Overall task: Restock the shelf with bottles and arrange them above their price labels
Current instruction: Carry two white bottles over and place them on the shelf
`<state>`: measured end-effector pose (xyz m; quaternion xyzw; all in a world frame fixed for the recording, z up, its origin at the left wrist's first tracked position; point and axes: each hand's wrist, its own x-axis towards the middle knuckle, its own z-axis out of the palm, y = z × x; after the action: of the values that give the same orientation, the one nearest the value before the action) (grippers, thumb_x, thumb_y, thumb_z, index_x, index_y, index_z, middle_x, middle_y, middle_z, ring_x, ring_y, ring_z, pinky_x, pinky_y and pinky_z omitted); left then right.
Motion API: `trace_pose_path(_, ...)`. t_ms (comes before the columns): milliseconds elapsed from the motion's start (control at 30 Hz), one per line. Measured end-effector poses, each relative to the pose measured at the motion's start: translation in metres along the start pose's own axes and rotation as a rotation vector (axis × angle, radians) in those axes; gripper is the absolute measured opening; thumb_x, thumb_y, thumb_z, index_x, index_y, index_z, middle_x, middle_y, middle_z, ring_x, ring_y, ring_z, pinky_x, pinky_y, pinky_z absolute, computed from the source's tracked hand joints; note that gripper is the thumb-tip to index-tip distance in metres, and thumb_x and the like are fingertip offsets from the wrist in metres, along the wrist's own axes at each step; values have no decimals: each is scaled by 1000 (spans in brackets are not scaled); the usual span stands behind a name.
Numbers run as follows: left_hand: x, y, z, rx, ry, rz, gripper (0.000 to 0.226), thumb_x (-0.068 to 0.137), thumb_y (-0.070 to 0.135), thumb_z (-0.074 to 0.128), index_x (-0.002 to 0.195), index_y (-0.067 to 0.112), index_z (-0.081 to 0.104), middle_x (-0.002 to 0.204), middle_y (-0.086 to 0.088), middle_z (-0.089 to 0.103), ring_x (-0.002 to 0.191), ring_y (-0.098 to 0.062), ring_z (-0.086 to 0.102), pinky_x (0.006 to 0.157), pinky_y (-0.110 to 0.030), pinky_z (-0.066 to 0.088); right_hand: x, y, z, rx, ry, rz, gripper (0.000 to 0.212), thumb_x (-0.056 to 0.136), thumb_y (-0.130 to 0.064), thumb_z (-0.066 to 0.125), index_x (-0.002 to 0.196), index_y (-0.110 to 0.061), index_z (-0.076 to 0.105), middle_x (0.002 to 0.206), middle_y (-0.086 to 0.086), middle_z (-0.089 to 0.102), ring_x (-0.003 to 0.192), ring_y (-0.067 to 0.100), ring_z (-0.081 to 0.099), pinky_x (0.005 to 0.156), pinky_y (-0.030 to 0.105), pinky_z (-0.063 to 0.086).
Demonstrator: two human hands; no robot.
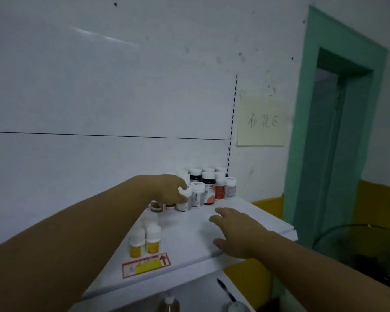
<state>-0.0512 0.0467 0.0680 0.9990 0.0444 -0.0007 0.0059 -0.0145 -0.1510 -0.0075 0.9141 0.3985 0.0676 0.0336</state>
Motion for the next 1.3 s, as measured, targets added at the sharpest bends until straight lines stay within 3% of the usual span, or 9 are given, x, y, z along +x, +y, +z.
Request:
trace_pose_path(200, 85, -12, -1, 7, 86, 10, 45, 95, 22, 51, 139, 16, 46, 145, -6, 44, 130, -23, 44, 106, -31, 35, 77, 43, 7, 63, 70, 15, 60, 90, -38, 51, 144, -23, 30, 145, 3, 38, 126, 23, 44, 102, 38, 42)
trace_pose_path(367, 118, -19, 24, 26, 20, -20, 51, 91, 6, 49, 140, 22, 46, 147, -5, 42, 130, -23, 43, 106, -30, 37, 129, 62, 24, 52, 64, -19, 59, 90, -30, 50, 144, -19, 27, 152, 8, 25, 125, 30, 46, 97, 43, 46)
trace_pose_path(467, 127, -21, 29, 23, 13, -48, 50, 91, 10, 53, 139, 22, 47, 144, -4, 46, 128, -22, 45, 104, -28, 37, 163, 70, 29, 107, 158, -84, 59, 90, -28, 48, 144, -16, 25, 149, 12, 27, 114, 32, 52, 87, 44, 50)
trace_pose_path(600, 133, -19, 30, 15, 37, -128, 47, 87, 25, 63, 133, 28, 53, 137, -3, 51, 120, -21, 49, 99, -29, 39, 192, 75, 41, 167, 213, -146, 71, 92, -44, 44, 150, -20, 11, 151, 8, 25, 118, 29, 50, 86, 37, 48)
trace_pose_path(767, 135, -7, 28, -9, 18, -269, 49, 84, 30, 68, 131, 28, 52, 133, -1, 52, 109, -18, 49, 91, -26, 39, 210, 92, 42, 221, 379, -218, 44, 91, -51, 43, 122, -20, 50, 120, 8, 46, 93, 22, 55, 72, 31, 44)
trace_pose_path(967, 143, 4, 31, -43, 51, -430, 46, 82, 42, 68, 124, 27, 59, 125, -1, 56, 98, -14, 46, 86, -26, 41, 220, 112, 44, 218, 444, -396, 40, 91, -52, 43, 119, -25, 52, 113, 2, 55, 95, 18, 56, 75, 29, 45)
trace_pose_path(1100, 146, 12, 37, -147, 141, -535, 38, 77, 41, 73, 107, 21, 64, 109, -1, 61, 93, -17, 53, 81, -28, 46, 221, 120, 43, 250, 492, -492, 35, 93, -49, 42, 116, -25, 52, 111, 1, 63, 96, 19, 60, 78, 32, 50)
trace_pose_path(1200, 144, 19, 38, -266, 202, -604, 34, 72, 38, 77, 96, 18, 62, 95, 0, 59, 81, -14, 53, 64, -23, 45, 220, 124, 42, 281, 471, -503, 36, 89, -53, 47, 112, -27, 53, 109, -1, 62, 94, 18, 59, 73, 29, 44)
trace_pose_path(1300, 133, 23, 31, -388, 243, -666, 38, 71, 34, 79, 99, 19, 60, 104, -1, 61, 91, -18, 58, 74, -29, 53, 221, 125, 30, 486, 292, -496, 32, 81, -53, 60, 101, -29, 57, 103, -5, 61, 89, 13, 56, 70, 26, 42)
